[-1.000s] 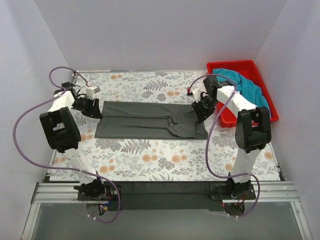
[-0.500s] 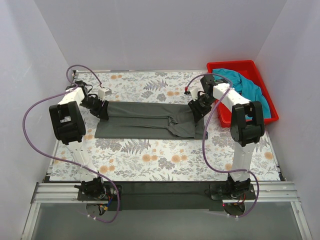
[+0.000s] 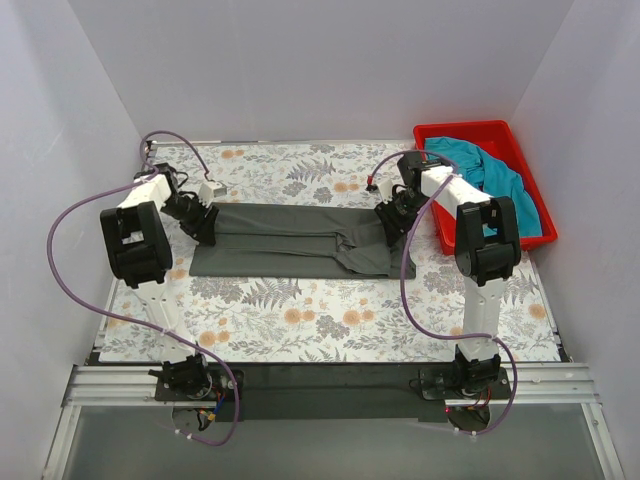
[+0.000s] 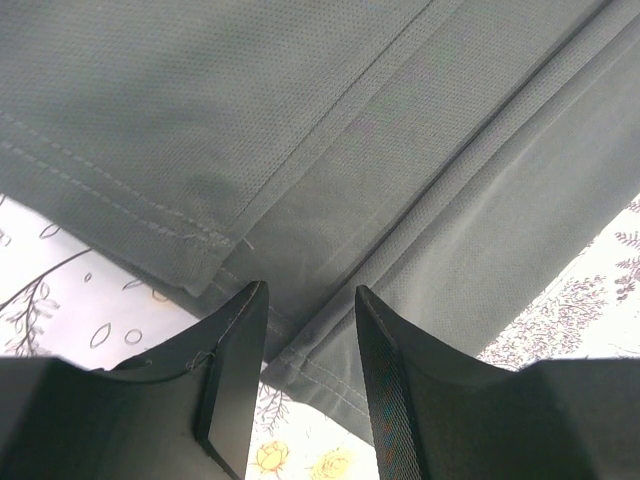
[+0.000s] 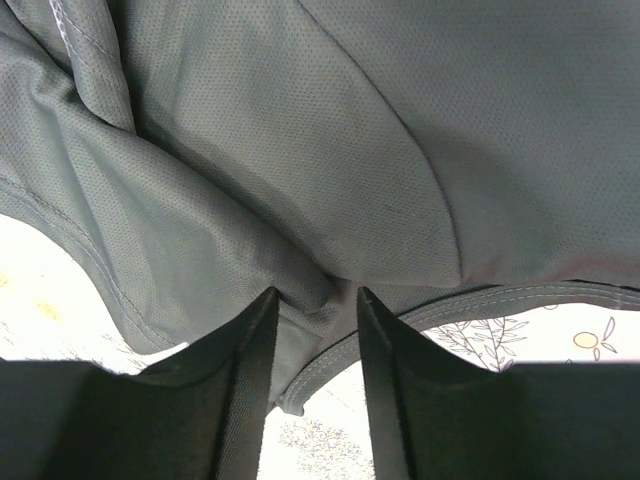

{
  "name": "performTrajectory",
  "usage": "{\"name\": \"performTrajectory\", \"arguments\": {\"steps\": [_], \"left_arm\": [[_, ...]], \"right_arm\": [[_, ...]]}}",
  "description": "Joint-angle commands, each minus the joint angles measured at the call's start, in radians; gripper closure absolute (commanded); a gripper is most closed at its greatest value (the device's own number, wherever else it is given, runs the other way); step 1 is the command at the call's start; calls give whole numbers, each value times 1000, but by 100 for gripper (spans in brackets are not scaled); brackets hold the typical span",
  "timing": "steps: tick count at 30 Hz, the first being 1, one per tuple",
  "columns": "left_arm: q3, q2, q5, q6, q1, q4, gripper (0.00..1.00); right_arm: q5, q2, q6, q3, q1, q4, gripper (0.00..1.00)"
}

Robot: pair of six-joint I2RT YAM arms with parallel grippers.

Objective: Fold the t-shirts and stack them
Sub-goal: Fold the tshirt

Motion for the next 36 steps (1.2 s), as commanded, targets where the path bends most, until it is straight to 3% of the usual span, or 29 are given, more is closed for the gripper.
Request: {"name": "performTrajectory", "arguments": {"steps": [1, 4, 5, 10, 18, 36], "left_arm": [[25, 4, -16, 42, -8, -13, 61], [21, 8, -30, 53, -8, -5, 63], [22, 9, -32, 56, -8, -10, 63], [28, 4, -30, 97, -8, -39, 68], [62, -2, -36, 146, -8, -134, 67], [36, 8, -131, 174, -6, -81, 69]], "right_arm": [[-26, 6, -15, 48, 3, -16, 58], [-32, 1, -22, 41, 5, -16, 73], [-29, -2, -22, 40, 5, -16, 83], [-29, -12, -27, 26, 3, -17, 99], [-29, -20, -29, 15, 3, -16, 99], [-29, -29, -35, -5, 3, -16, 99]]}}
